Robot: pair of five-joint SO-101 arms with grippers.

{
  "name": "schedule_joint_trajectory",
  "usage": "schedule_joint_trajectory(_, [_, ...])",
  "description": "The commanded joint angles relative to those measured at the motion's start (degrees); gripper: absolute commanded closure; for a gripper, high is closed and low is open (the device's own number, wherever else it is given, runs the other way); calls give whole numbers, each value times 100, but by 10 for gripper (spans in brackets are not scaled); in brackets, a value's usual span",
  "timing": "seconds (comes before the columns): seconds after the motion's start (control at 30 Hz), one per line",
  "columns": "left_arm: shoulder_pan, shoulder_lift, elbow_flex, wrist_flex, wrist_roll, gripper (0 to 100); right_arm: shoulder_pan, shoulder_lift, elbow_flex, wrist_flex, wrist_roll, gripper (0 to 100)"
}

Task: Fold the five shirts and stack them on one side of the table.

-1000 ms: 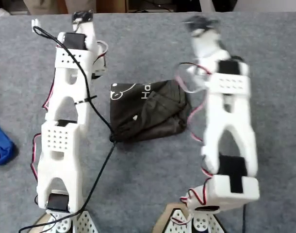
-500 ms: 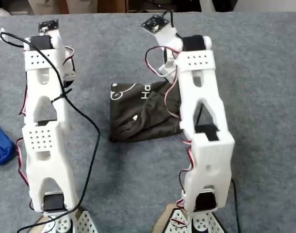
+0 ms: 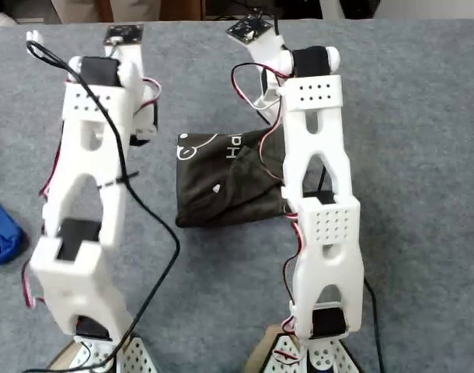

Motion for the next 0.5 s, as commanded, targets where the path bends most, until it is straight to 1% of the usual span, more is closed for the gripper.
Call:
schedule_joint_trajectory(0.0, [-62,-690,1020,-976,0,982,-75,-312,-180,105,-158,993])
schedule_joint_trajectory(0.1, [-325,-637,2013,-2277,35,982,-242,-497,268,105,-158,993])
schedule_joint_trajectory(0.2, [-554,-470,3068,-3640,431,982,-479,-664,963,97,-141,993])
schedule_joint_trajectory(0.27, [-659,-400,3604,-4290,642,982,-593,-690,1279,79,-149,993])
schedule_joint_trajectory(0.33, [-756,-435,3947,-4624,765,982,-673,-681,1455,26,-149,993])
schedule_joint_trajectory(0.47, [-844,-505,3965,-4791,905,982,-760,-681,1455,-246,-141,993])
